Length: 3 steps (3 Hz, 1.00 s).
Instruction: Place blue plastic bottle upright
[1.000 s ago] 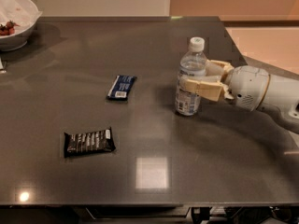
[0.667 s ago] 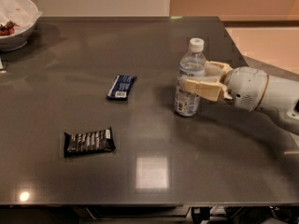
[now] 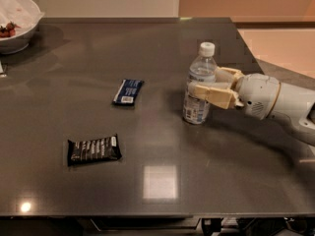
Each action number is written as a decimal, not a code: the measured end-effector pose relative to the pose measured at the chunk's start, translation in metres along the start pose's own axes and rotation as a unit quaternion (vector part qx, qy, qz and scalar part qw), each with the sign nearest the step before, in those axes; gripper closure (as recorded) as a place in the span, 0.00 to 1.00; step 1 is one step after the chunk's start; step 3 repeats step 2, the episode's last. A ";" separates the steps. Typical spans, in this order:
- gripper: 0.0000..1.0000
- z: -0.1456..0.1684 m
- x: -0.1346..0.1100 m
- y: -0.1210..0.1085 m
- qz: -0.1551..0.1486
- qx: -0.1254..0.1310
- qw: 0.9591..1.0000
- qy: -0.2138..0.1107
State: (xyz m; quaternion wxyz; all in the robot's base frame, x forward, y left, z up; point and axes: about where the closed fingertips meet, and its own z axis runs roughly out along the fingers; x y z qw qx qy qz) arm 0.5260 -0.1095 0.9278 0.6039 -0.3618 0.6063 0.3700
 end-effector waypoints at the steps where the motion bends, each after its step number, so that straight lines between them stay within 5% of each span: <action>1: 0.00 0.002 -0.001 0.002 -0.001 -0.002 1.000 0.000; 3: 0.00 0.002 -0.001 0.002 -0.001 -0.002 1.000 0.000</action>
Offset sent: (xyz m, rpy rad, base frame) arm -0.0002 0.0023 0.0009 -0.0008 -0.0014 0.0040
